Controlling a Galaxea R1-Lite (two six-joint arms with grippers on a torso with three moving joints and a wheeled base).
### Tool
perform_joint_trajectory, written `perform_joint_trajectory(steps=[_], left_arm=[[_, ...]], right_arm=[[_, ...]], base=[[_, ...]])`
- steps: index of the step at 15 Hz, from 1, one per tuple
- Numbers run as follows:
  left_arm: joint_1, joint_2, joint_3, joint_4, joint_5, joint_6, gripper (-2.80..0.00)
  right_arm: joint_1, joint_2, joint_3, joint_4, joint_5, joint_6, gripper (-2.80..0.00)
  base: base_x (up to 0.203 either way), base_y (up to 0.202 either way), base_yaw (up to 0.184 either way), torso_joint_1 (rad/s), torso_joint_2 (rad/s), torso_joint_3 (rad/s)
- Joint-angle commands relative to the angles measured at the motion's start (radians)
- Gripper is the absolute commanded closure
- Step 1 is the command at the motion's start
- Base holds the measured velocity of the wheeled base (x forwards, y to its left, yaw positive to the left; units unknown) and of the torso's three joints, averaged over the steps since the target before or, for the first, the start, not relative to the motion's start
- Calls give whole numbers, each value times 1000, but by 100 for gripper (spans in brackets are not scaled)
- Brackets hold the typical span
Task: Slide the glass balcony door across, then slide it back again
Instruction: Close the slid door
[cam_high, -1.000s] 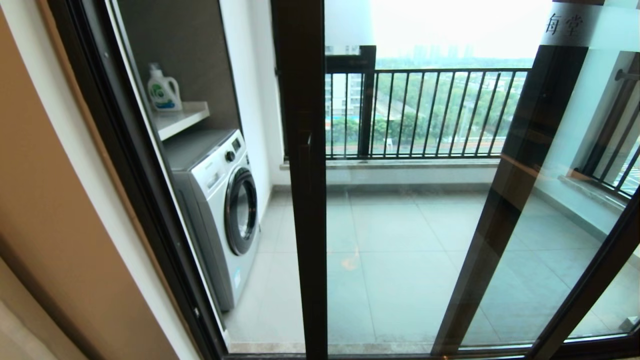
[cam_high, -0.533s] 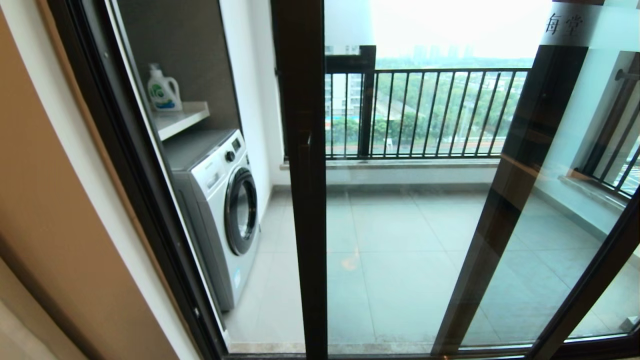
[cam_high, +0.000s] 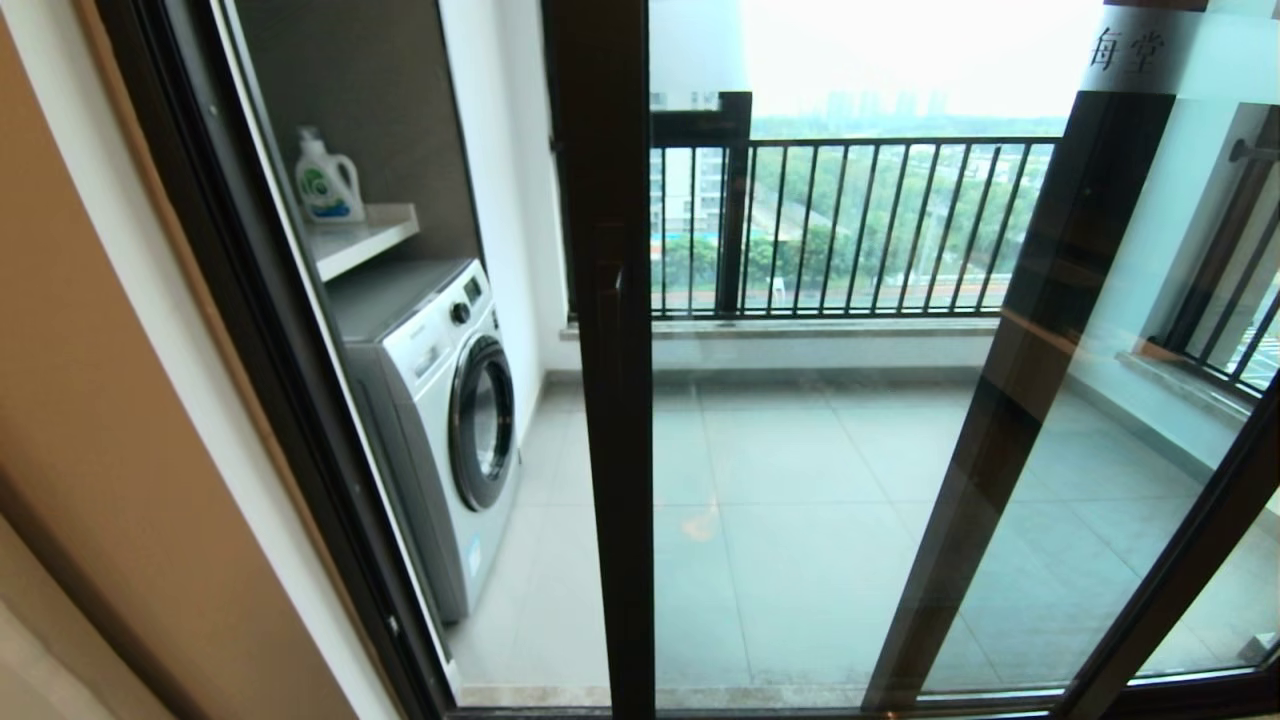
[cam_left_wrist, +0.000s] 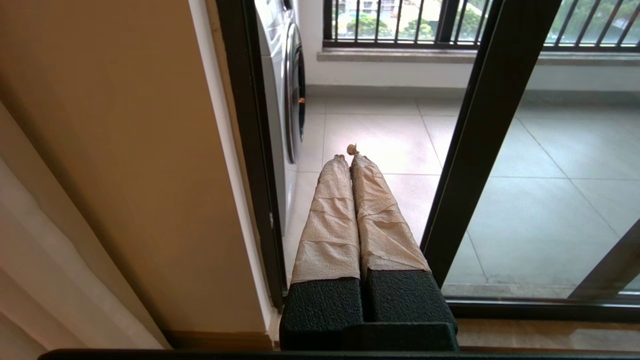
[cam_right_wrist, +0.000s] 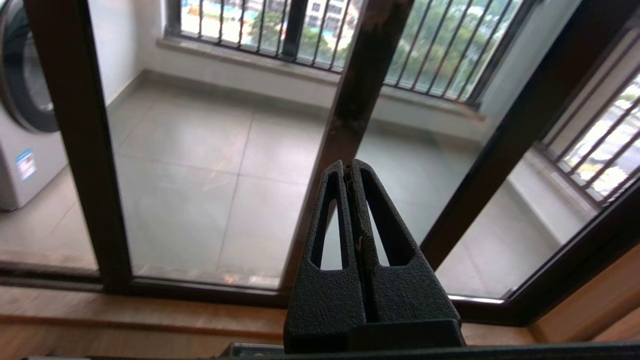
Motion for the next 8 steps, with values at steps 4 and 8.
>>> perform_joint_trajectory(steps=[4, 8], left_arm=[[0, 2, 0, 0, 1, -1, 0], [0, 2, 0, 0, 1, 0, 0]], right_arm=[[0, -8, 478, -405, 25, 68, 0], [1, -8, 757, -734, 23, 146, 0]], base=[[0, 0, 0, 0, 0, 0], [0, 0, 0, 0, 0, 0]])
